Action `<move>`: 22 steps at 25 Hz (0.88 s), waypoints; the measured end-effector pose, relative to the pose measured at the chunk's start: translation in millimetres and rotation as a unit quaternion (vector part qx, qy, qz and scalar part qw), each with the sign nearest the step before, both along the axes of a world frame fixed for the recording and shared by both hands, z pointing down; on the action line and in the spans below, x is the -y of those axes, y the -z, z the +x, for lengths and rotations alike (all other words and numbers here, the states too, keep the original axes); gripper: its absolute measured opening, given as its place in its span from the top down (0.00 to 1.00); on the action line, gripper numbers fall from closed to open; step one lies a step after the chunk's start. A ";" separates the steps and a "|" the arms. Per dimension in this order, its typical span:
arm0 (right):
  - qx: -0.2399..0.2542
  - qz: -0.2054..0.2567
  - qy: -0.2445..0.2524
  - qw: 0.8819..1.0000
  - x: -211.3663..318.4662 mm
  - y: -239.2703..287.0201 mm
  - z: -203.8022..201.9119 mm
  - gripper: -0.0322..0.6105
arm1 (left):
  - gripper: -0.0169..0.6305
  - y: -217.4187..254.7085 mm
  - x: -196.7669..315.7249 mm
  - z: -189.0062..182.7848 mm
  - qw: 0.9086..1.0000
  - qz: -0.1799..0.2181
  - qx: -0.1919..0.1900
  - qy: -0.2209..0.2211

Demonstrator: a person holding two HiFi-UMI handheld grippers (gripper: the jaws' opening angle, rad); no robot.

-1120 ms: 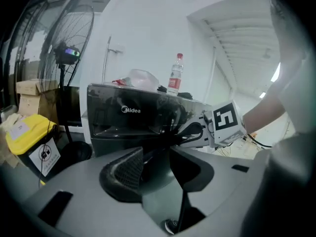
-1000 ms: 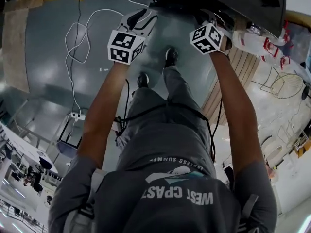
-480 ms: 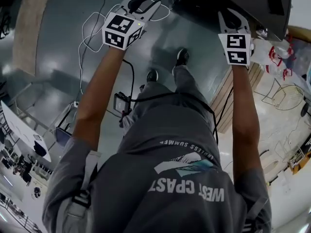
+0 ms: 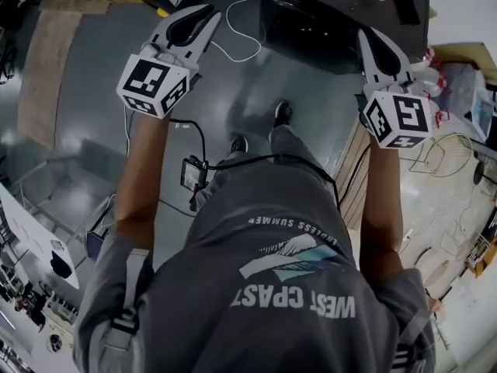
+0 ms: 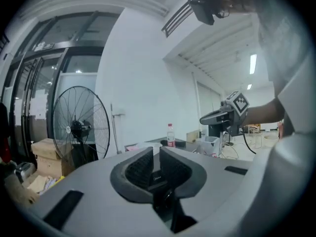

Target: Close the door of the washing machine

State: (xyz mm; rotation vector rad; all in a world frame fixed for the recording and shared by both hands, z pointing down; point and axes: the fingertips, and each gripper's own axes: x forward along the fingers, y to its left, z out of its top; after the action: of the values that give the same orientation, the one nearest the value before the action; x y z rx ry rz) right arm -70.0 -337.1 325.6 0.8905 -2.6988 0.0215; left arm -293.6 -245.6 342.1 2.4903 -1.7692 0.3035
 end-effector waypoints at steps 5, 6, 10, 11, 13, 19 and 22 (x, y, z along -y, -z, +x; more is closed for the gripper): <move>0.057 0.018 -0.005 0.998 -28.3 68.2 13.1 0.89 | 0.93 58.9 -30.5 -3.1 0.999 0.043 -0.017 -0.009; 0.064 0.025 -0.003 0.998 -34.2 80.1 14.4 0.89 | 0.94 68.3 -35.5 -2.1 0.998 0.049 -0.020 -0.015; 0.092 0.029 0.023 0.995 -65.3 119.8 12.2 0.90 | 0.94 101.0 -63.5 3.7 0.997 0.064 -0.036 -0.032; 0.098 0.027 0.029 0.994 -73.0 128.2 12.9 0.91 | 0.94 109.2 -70.6 6.7 0.996 0.070 -0.042 -0.037; 0.107 0.024 0.031 0.994 -85.3 142.4 18.4 0.91 | 0.94 124.7 -82.3 14.1 0.994 0.082 -0.054 -0.048; 0.120 0.022 0.010 0.992 -109.3 161.4 43.2 0.91 | 0.94 141.2 -103.0 33.2 0.991 0.097 -0.066 -0.069; 0.121 0.021 0.003 0.992 -118.6 161.7 53.2 0.91 | 0.94 138.2 -108.3 39.4 0.991 0.092 -0.065 -0.077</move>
State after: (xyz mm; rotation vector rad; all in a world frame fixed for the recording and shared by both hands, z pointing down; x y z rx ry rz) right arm -16.7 -218.5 163.9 0.9488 -2.9349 0.0756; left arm -254.2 -137.3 203.9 2.7086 -1.6277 -0.0170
